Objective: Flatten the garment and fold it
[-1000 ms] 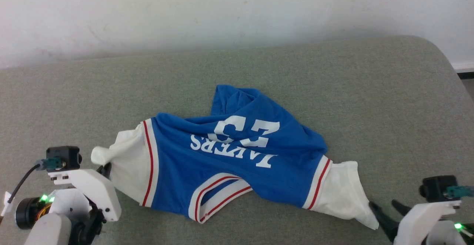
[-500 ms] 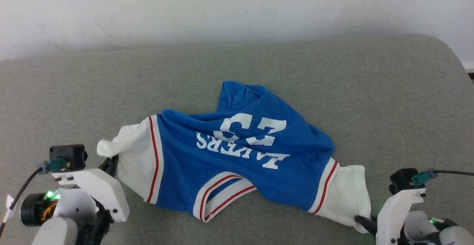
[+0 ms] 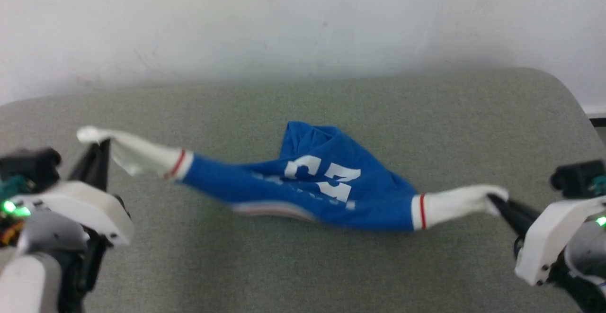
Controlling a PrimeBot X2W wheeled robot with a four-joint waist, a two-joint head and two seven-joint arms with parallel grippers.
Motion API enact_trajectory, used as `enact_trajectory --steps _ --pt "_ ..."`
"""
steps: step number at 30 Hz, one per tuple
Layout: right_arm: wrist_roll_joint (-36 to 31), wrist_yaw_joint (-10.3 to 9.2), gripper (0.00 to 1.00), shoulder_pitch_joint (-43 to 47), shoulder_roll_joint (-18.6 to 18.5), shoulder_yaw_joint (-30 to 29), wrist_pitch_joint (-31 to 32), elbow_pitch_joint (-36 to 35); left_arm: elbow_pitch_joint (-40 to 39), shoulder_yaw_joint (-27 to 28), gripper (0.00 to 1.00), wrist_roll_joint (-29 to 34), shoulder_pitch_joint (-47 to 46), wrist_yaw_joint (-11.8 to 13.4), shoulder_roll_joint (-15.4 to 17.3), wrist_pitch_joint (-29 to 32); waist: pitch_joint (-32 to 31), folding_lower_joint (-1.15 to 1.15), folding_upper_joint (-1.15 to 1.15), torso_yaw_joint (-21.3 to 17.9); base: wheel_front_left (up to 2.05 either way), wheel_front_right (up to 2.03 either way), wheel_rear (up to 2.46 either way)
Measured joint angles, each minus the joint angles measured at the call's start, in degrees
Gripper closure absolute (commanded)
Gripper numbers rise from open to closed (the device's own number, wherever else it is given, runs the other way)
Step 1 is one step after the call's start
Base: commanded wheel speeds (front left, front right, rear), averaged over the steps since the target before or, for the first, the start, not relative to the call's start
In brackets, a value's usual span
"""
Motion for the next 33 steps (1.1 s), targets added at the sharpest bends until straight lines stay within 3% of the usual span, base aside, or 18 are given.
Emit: enact_trajectory --steps 8,13,17,23,33 --pt "-3.09 0.0 1.0 -8.48 -1.45 -4.58 -1.36 -12.07 -6.69 1.9 1.0 2.44 -11.16 0.11 4.07 -1.26 -1.92 -0.01 0.0 0.5 0.0 0.0 0.0" --pt "-3.49 0.03 1.0 -20.81 -2.33 -5.38 -3.47 -11.72 -4.05 1.0 1.0 2.6 -21.96 -2.03 5.9 -1.25 -0.4 0.0 0.0 0.38 0.0 0.0 0.0" --pt "-3.39 0.05 1.0 -32.42 -2.8 -3.89 -6.67 -5.52 2.88 -1.74 1.0 2.77 -31.67 -4.46 6.16 -2.24 1.99 0.0 0.0 0.25 0.0 0.0 0.0" --pt "-5.78 0.07 1.0 -50.27 -2.8 -0.59 -17.19 9.14 18.68 -5.09 1.0 4.45 -46.88 -7.79 5.63 -6.83 6.98 0.01 0.0 -0.01 0.0 0.0 0.0" --pt "-9.68 0.08 1.0 -70.26 -0.47 7.95 -31.73 30.51 39.32 -6.47 1.0 6.84 -65.4 -8.5 3.25 -18.79 14.97 0.02 0.0 -0.49 0.0 0.0 0.0"
